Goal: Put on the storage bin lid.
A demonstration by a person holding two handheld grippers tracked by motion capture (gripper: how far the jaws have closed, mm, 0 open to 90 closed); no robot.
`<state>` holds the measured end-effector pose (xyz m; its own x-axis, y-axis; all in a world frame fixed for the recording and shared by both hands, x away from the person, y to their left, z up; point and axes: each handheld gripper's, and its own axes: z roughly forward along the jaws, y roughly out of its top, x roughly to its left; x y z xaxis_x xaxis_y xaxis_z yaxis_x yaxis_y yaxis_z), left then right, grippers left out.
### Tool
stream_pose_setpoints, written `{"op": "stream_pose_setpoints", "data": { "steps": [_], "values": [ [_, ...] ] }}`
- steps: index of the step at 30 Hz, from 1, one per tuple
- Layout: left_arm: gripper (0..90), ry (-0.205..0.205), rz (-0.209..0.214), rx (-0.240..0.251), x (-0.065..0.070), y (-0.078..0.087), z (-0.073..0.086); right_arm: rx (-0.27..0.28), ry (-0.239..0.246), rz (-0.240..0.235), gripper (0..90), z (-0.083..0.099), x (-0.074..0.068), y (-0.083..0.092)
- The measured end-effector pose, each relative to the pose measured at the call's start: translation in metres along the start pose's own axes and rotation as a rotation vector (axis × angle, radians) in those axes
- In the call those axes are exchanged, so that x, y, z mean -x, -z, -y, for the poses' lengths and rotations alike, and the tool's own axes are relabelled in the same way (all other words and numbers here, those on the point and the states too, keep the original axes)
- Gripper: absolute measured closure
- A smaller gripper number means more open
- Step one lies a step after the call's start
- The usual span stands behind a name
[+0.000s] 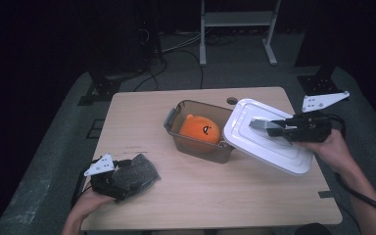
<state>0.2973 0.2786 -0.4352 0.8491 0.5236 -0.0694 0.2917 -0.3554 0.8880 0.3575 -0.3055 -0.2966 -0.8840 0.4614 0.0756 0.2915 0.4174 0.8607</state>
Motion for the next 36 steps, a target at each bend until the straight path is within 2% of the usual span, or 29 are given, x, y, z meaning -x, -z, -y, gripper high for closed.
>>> {"op": "stream_pose_setpoints", "data": {
  "steps": [15,36],
  "values": [
    [3.5,0.004,0.001,0.002,0.000,0.000,0.001,-0.001,0.031,-0.025,66.3,-0.030,0.004,-0.027],
    [3.5,0.001,0.003,0.010,-0.001,0.002,0.001,-0.026,0.067,-0.093,66.3,-0.065,0.005,-0.082]
  ]
}}
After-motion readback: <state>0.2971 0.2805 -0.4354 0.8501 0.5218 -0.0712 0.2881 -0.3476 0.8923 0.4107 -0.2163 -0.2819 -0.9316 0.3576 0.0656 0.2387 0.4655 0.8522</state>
